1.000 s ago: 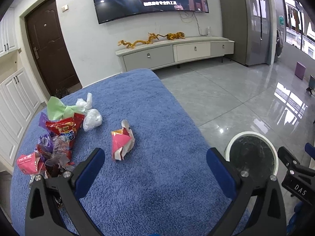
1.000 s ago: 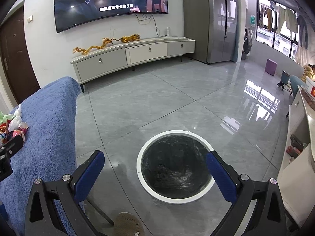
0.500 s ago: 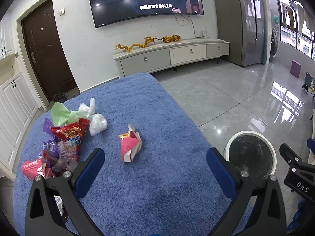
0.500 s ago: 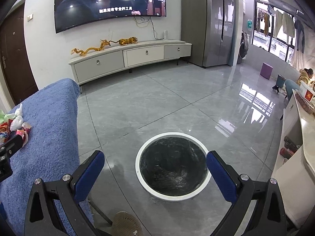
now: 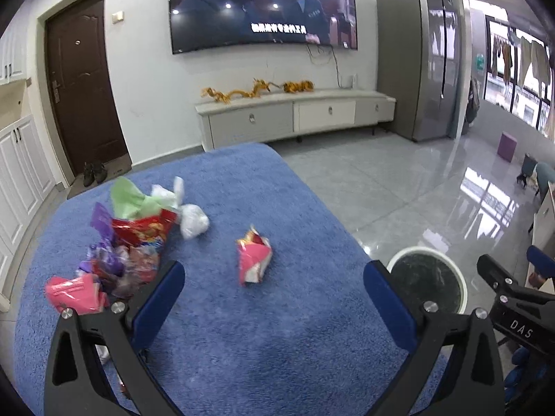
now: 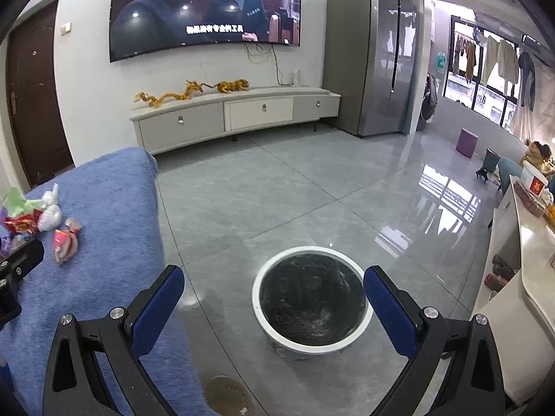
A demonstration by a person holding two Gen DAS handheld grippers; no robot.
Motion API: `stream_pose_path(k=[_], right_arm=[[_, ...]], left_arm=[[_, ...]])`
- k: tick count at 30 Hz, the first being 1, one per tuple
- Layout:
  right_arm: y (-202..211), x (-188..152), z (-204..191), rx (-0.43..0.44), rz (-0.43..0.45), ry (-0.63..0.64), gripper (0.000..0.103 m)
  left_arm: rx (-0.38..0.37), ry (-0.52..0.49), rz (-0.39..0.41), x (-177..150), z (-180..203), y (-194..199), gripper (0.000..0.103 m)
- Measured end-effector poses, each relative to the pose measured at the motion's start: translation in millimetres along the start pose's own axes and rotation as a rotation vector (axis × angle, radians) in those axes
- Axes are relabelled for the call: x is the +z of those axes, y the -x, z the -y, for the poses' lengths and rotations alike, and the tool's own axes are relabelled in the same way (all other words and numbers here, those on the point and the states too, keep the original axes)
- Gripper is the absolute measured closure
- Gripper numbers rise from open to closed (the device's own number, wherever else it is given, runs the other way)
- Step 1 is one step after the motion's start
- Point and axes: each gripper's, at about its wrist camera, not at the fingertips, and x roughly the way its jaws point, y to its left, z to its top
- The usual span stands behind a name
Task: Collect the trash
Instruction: 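Move both tools toward the pile of wrappers on the blue rug, then grasp the white plastic bag with the left tool while the right grasps a brown snack wrapper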
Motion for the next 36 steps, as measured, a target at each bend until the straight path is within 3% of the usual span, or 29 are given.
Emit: stream_pose_path(k=[6,11,18,24,27,31,36], right_arm=[[17.1,7.4,-18.3,0.045,0.032,0.008,0.0],[35.8,11.4,-49.5,0.111,0.068,0.05,0.0],[48.7,24.4,-105.6,0.232,0.077,0.176,0.0],[23.3,32.9,-147.9,0.407,-0.022,0.205,0.001],[-1.5,30.7,-171.3,0.476,-0.094,0.221,0.015],[-22.6,27.0,-190.4,0.521,-0.166,0.229,0.025],[-22.2,11.3,-217.1,0.691,-0.235,0.292,0.032]], left_arm=[[0.007,0.035,0.045,0.7,-22.9,18.6,0.0],[-0.047,0.088,-0.002,0.7,-52.9,25.6,0.0],[0.049,0.207,0.049,-0.6,-131.8,42.8,0.0],[0.128,0.313,0.028,-17.7,-208.9,43.4,0.001],[0.122,0.363,-0.016,-34.1,-233.2,34.8,0.007],[0.086,0.396,-0.048,-48.7,-246.9,24.1,0.012],[0.053,0.395,-0.082,-60.5,-245.8,16.2,0.014]])
